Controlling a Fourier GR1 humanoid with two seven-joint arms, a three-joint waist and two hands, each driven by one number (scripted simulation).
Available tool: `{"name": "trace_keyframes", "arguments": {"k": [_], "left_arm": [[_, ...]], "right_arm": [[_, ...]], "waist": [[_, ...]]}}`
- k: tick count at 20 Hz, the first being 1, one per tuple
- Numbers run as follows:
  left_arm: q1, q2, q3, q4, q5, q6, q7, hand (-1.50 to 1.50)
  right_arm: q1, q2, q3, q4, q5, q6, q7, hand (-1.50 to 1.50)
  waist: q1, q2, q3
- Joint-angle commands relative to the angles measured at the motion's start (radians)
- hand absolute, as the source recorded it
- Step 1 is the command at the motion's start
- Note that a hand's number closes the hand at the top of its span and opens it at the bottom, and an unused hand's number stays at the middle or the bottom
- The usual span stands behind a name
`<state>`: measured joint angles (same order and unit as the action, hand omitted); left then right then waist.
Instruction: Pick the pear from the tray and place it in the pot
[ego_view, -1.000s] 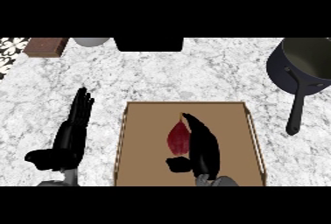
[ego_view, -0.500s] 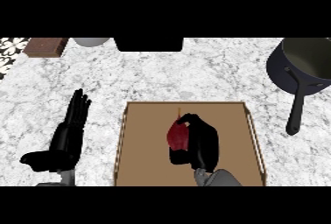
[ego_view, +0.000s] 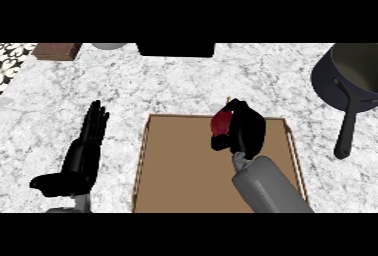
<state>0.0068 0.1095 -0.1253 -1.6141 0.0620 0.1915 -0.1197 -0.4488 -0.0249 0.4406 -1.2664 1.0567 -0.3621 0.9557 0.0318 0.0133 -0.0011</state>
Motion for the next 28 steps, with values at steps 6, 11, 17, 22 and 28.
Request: {"name": "trace_keyframes", "arguments": {"k": [6,11,17,22,28], "left_arm": [[-0.064,0.01,-0.002,0.015,0.003,-0.025,0.017,0.0],[-0.061,-0.017,-0.032,0.045,-0.007,-0.03,-0.016,0.0],[-0.076,-0.033,-0.042,0.038,-0.031,0.0,0.008,0.0],[-0.07,-0.009,-0.001,0.06,-0.004,-0.018,0.006,0.0],[-0.102,-0.015,0.011,0.058,-0.001,-0.008,0.023,0.0]], "right_arm": [[-0.466,-0.148,-0.283,0.41,0.056,0.126,0.148,1.5],[-0.673,-0.177,-0.292,0.59,0.186,0.094,0.186,1.5],[-0.819,-0.14,-0.309,0.761,0.319,0.112,0.351,1.5],[-0.859,-0.159,-0.353,0.835,0.37,0.089,0.404,1.5],[-0.875,-0.186,-0.399,0.898,0.421,0.06,0.447,1.5]], "waist": [[0.079,0.026,0.0],[0.083,0.023,-0.001],[0.073,0.015,-0.001],[0.045,0.01,0.0],[0.028,0.009,0.0]]}}
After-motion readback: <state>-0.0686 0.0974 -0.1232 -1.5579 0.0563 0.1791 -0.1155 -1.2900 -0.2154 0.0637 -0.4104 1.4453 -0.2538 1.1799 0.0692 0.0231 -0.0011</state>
